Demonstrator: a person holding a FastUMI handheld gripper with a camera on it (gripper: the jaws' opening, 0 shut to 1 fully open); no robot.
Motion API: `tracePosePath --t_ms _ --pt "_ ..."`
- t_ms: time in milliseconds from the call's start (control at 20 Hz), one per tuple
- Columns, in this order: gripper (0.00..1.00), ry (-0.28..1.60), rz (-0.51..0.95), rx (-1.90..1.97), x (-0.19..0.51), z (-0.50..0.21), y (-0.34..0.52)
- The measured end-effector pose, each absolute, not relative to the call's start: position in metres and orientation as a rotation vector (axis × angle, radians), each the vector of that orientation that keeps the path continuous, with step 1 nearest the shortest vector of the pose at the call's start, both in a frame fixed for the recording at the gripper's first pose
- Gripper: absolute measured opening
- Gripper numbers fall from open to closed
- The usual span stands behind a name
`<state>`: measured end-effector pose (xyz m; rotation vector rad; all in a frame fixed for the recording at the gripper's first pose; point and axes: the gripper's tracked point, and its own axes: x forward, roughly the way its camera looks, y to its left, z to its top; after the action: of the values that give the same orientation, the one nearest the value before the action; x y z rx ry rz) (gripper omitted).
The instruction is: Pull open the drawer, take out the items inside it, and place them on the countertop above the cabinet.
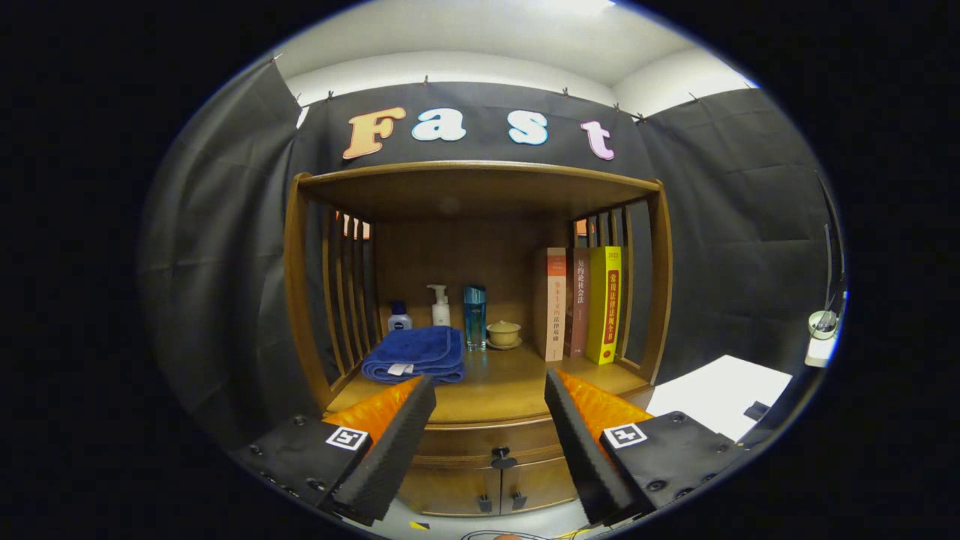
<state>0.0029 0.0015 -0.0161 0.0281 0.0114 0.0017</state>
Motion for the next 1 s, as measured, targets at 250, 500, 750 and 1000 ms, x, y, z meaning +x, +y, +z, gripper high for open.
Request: tracePosePath --t_ms 250,500,750,1000 --pt "0.98 0.013 0.009 0.023 0.001 -0.023 0.003" --pt "0.98 0.013 0.012 0.024 -0.001 -0.033 0.001" --pt "0.98 0.026 0.014 0.002 0.01 -0.062 -0.002" --pt "0.98 0.069 0.013 0.006 0.017 -0.111 -0.006"
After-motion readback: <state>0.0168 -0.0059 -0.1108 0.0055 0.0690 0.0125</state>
